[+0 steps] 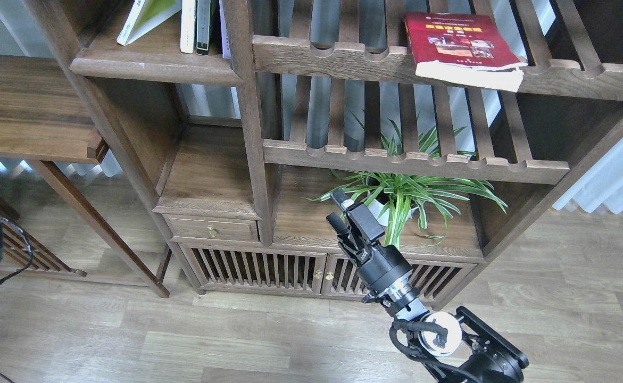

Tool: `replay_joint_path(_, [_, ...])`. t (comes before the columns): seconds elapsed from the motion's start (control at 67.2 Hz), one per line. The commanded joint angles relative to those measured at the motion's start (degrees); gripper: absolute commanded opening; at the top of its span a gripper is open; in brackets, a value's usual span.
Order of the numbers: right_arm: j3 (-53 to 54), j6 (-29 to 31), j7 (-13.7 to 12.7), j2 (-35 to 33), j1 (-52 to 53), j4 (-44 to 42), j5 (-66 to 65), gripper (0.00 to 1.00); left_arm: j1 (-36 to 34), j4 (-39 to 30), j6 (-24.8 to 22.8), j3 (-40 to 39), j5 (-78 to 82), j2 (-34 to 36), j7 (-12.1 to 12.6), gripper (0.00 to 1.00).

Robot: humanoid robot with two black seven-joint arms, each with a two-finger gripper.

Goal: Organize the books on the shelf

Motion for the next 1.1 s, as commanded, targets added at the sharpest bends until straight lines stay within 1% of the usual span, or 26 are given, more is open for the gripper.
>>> replay_joint_path(0.0, [0.2,0.0,0.0,0.0,-0.3,0.0,-0.1,0.98,-2.1,3.0,0.0,3.6,0.7,0.2,-3.5,0.0])
replay_joint_path(0.134, [0.4,0.0,0.0,0.0,-0.3,0.0,0.0,0.98,-4.2,5.3,0.0,6.7,0.8,0.2,-5.8,0.0])
replay_joint_path(0.178, [0.4,0.0,0.0,0.0,-0.3,0.1,0.0,0.98,-5.1,6.8,0.0,8.0,0.8,0.2,-7.1,0.0])
replay_joint_path(0.283, [0.2,0.0,0.0,0.0,-0.4,0.1,-0.1,0.98,-6.4,8.6,0.0,9.5,0.9,0.2,-8.4,0.0])
replay_joint_path(0.744, [0.0,0.0,0.0,0.0,-0.5,0.0,-0.1,0.98,-6.9,11.5,0.0,9.9,0.8,1.0,-9.4,0.01])
replay_joint_path(0.892, [0.1,0.0,0.0,0.0,-0.2,0.1,-0.1,0.98,-6.9,13.7,0.0,10.1,0.8,0.6,-11.1,0.02])
replay_joint_path(1.086, [0.1,0.0,-0.1,0.0,-0.5,0.8,0.0,0.98,-7.0,14.8,0.0,10.0,-0.2,0.6,-11.5,0.04])
